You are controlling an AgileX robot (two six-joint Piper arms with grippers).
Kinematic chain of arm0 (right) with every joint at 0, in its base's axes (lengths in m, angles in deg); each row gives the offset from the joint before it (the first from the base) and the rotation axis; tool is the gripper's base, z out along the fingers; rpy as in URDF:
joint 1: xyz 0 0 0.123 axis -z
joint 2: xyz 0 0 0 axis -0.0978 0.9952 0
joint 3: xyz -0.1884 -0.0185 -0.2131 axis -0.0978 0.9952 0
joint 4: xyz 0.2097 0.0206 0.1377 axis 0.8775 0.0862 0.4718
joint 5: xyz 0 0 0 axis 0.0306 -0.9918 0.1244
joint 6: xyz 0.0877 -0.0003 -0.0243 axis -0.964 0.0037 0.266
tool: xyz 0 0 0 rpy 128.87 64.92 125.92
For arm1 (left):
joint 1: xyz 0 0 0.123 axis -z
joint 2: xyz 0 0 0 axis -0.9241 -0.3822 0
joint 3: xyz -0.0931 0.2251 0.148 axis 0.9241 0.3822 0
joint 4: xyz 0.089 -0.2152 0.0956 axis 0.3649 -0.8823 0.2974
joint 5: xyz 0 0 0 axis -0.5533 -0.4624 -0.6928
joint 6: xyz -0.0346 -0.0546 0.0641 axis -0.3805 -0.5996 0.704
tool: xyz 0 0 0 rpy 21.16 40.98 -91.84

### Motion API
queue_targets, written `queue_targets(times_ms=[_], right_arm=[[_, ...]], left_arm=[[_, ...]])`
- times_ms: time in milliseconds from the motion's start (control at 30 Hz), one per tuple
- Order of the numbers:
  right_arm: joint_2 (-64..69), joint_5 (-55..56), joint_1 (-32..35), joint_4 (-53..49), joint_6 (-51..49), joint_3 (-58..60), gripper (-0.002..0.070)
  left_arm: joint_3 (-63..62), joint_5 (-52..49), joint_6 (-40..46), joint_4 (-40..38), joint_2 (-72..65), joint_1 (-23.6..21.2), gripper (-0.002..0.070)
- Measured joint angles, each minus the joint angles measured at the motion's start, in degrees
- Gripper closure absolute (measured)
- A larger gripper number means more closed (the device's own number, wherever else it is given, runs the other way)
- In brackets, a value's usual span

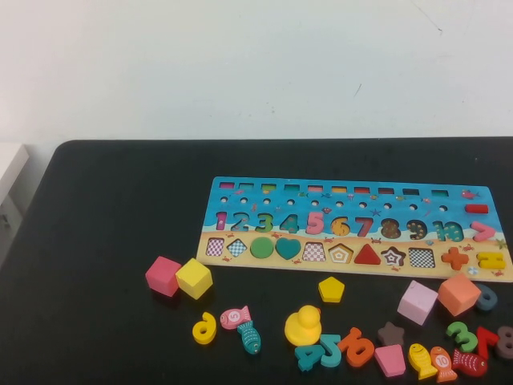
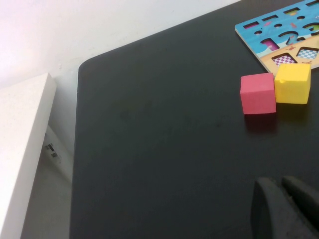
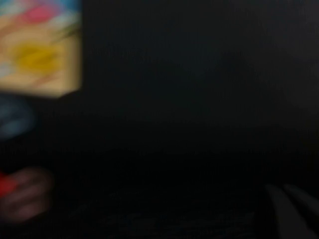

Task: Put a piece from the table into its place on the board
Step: Pick up the "Pentagon"

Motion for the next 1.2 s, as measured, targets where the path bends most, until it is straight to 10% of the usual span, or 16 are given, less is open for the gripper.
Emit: queue_targets(times_ms=[367, 800, 1200], right_arm=[[8.77, 0.86, -16.88, 53.52, 35.48, -1.48, 0.0658], [36.71, -7.80, -31.03, 46.15, 17.01, -29.52, 0.0628], [50.92, -21.18, -31.75, 40.12, 3.71, -48.99, 0.0244]], left_arm=[[0.00, 0.00, 0.00, 0.00, 0.00, 0.00, 0.0677], [0.00, 0.00, 0.00, 0.00, 0.00, 0.00, 0.0676], [0.00, 0.00, 0.00, 0.00, 0.00, 0.00, 0.0676]])
